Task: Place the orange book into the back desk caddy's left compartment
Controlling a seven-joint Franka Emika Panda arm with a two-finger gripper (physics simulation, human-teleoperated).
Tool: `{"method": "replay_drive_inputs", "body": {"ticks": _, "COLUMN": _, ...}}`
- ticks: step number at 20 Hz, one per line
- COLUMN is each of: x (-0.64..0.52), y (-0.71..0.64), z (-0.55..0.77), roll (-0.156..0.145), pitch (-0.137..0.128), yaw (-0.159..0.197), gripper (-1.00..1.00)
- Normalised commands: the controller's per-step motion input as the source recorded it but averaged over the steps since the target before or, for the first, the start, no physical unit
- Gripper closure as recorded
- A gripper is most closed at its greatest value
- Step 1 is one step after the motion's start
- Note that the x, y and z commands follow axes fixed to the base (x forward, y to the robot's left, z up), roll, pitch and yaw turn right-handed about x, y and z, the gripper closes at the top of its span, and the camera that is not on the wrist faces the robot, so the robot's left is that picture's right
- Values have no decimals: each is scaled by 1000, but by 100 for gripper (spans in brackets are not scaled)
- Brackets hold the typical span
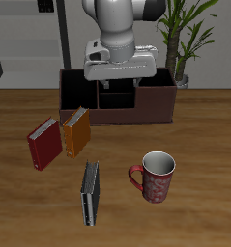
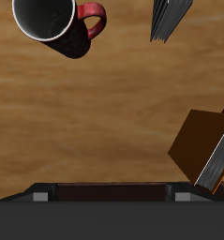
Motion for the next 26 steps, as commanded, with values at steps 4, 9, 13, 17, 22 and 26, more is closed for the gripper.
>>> {"method": "replay_drive_inputs", "body": {"ticks": 4, "x": 115, "y": -175, "z": -45, "roll": -27, "pitch": 4, "yaw": 8, "gripper": -100}}
{"method": "replay_drive_inputs", "body": {"ticks": 9, "x": 139, "y": -462, "z": -4, "roll": -42, "pitch": 1, "yaw": 11, "gripper": -100}}
{"method": "replay_drive_inputs", "body": {"ticks": 13, "x": 3, "y": -942, "z": 72, "roll": -61, "pitch": -30, "yaw": -44, "gripper": -100}}
{"method": "replay_drive_inputs", "body": {"ticks": 17, "x": -33, "y": -562, "z": 7, "roll": -35, "pitch": -28, "yaw": -25, "gripper": -100}}
{"method": "replay_drive_inputs", "body": {"ticks": 22, "x": -71, "y": -596, "z": -106, "roll": -23, "pitch": -60, "yaw": -67, "gripper": -100}}
{"method": "replay_drive_inputs", "body": {"ticks": 26, "x": 20, "y": -602, "z": -260, "roll": -66, "pitch": -23, "yaw": -41, "gripper": -100}}
